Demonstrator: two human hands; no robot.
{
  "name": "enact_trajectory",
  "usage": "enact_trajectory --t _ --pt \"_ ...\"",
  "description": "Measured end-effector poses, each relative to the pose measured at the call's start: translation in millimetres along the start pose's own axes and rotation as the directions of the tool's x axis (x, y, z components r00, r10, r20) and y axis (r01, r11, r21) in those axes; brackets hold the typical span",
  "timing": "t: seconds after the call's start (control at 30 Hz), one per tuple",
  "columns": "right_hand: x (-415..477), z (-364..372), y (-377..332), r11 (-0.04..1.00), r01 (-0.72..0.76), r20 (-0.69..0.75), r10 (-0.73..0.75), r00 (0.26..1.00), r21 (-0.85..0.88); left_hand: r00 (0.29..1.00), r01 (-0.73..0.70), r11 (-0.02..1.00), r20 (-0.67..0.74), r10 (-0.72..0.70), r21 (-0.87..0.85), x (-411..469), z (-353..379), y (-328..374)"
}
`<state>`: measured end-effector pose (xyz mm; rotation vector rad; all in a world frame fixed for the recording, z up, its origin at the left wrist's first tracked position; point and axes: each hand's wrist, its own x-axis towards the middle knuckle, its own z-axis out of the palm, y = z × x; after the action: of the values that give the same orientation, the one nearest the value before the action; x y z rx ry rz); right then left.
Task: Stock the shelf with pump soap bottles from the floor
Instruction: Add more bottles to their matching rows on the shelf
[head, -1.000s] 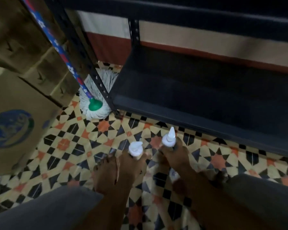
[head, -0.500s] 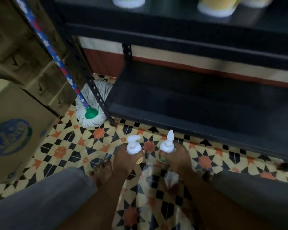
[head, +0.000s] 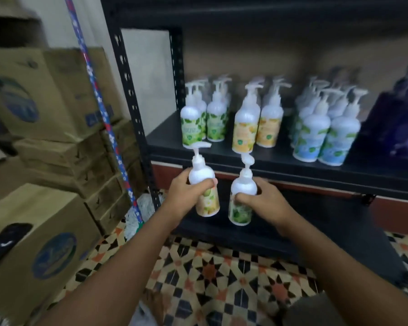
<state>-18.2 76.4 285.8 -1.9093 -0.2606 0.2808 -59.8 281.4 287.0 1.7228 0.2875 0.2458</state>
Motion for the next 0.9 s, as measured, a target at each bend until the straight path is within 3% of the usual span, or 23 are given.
enact_trajectory --t 0.13,0.27,0.5,0.7,0.77,0.9 --pt "-26 -16 -27 0.983 0.031 0.034 -0.038 0.999 0.182 0.999 0.045 0.957 -0.012 -0.051 -0.286 -18 2 20" --pt "-42 -15 -12 0.902 -0.075 0.019 0.074 0.997 0.425 0.980 0.174 0.868 -0.004 -0.199 -0.465 -41 8 6" --pt "-43 -4 -14 0.772 -0.113 -0.040 0.176 0.984 0.626 0.990 0.142 0.930 0.023 -0.142 -0.338 -55 11 13" --pt "-45 -2 -13 0.707 -0.175 0.053 0.191 0.980 0.686 0.964 0.267 0.846 0.130 -0.233 -0.461 -56 14 15" --pt "-46 -1 -12 0.733 -0.193 0.074 0.191 0.979 0.652 0.967 0.255 0.868 0.100 -0.236 -0.426 -56 16 10" --pt "-46 3 -6 0.846 -0.119 -0.011 0.146 0.989 0.520 0.995 0.096 0.987 -0.005 -0.098 -0.128 -56 16 4"
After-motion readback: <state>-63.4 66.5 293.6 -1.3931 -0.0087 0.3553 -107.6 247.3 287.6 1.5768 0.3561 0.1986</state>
